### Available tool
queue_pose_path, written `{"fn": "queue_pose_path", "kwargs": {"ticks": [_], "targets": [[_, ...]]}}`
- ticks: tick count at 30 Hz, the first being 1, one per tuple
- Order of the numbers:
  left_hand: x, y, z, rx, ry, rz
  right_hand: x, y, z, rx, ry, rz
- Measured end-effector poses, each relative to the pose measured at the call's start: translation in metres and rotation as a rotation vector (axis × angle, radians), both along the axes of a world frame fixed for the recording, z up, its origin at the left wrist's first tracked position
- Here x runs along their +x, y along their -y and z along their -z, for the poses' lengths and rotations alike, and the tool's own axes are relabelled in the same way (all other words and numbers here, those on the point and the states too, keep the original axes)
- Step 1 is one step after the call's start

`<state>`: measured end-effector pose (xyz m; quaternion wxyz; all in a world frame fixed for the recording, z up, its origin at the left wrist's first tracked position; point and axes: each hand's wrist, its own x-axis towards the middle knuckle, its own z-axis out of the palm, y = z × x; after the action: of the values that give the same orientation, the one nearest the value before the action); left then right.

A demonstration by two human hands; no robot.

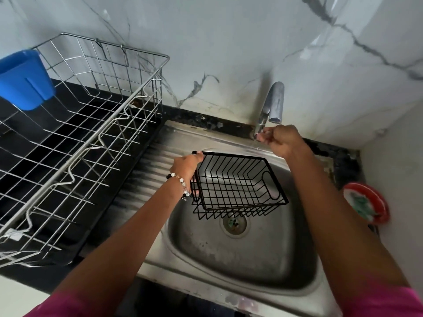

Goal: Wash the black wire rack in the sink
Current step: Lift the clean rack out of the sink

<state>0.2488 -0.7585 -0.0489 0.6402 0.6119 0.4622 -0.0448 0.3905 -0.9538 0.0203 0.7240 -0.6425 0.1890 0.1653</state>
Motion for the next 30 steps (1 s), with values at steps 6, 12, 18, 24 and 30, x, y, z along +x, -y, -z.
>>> {"fn": "queue_pose_path", "kwargs": {"ticks": [6, 12, 18, 24, 30], "targets": [[-0.005, 0.002, 0.002, 0.024, 0.013, 0.014, -0.043, 0.041, 0.006, -0.35, 0.046, -0.275], [-0.022, 0.013, -0.014, -0.005, 0.124, 0.086, -0.09, 0.075, 0.059, -0.856, 0.206, -0.332], [-0.028, 0.018, -0.025, 0.01, 0.353, 0.226, -0.114, 0.092, 0.077, -0.334, -0.073, -0.115], [-0.03, 0.015, -0.031, -0.061, 0.585, 0.287, -0.127, 0.097, 0.058, 0.086, 0.046, -0.037], [-0.036, 0.013, -0.034, -0.394, 0.261, 0.099, -0.146, 0.102, 0.037, 0.499, 0.341, 0.077]]}}
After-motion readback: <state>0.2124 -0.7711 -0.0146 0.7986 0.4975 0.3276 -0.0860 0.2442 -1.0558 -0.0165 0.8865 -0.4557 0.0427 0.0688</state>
